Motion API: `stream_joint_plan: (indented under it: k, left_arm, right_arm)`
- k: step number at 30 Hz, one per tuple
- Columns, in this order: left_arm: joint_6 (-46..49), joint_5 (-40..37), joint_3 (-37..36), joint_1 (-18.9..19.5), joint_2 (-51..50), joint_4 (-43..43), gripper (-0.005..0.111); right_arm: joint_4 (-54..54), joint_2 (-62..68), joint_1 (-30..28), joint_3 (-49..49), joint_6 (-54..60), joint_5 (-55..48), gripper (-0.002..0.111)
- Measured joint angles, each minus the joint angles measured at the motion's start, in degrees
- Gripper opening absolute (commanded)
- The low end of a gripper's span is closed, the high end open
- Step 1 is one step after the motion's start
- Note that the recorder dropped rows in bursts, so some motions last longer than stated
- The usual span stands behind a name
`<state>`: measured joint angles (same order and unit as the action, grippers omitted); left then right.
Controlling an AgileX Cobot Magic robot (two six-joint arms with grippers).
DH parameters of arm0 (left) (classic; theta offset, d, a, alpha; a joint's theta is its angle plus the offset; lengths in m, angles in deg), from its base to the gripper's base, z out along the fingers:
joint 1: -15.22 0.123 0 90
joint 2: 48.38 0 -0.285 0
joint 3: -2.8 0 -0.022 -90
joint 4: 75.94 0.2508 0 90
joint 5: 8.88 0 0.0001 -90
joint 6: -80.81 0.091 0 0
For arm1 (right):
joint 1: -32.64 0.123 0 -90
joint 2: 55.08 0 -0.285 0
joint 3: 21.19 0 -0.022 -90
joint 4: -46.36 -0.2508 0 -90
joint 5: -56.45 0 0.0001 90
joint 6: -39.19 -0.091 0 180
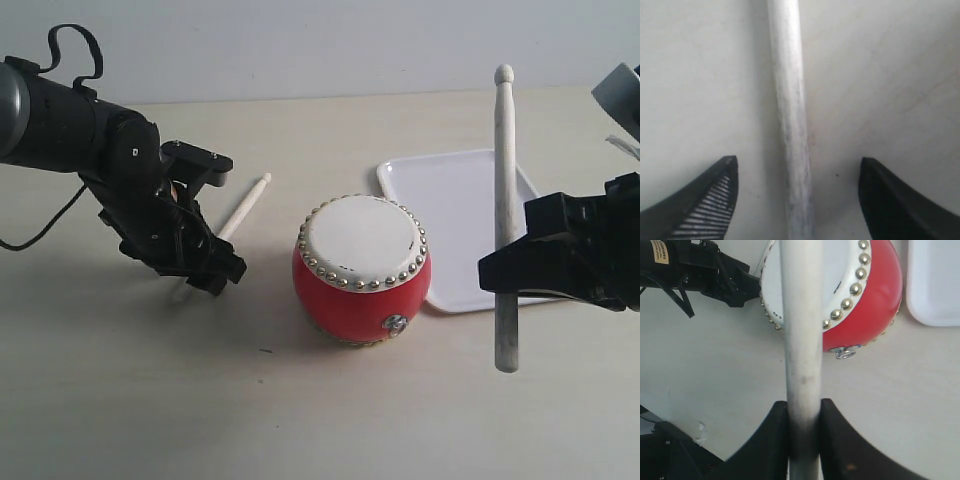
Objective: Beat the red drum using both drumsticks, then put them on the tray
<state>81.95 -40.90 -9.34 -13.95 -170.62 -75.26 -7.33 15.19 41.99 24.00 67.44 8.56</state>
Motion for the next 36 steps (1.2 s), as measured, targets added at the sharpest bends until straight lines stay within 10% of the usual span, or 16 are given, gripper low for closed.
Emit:
stream_joint_plan:
  k: [12,21,29,36]
  left_arm:
    - [-0.2,-1.3,0.0,0.0,0.0,0.0,-0.001]
    - [-0.6,-7.1,0.2,0.0,1.5,0.1,0.0]
    - [-0.7,-14.6,0.2,-0.1,14.0,0.1,0.0]
    - [-0.7,-25.3,0.2,-5.7,24.7,0.3,0.0]
  right_arm:
    - [0.0,0.0,0.0,0.0,0.0,0.0,0.0]
    - [4.8,0.0,0.0,-2.6,-1.5,-3.6,0.0]
    - [28.3,3.7,0.0,-23.6,-16.4,-19.5,0.0]
    - [34.2,8.5,2.9,-29.8,-19.3,-21.3,0.0]
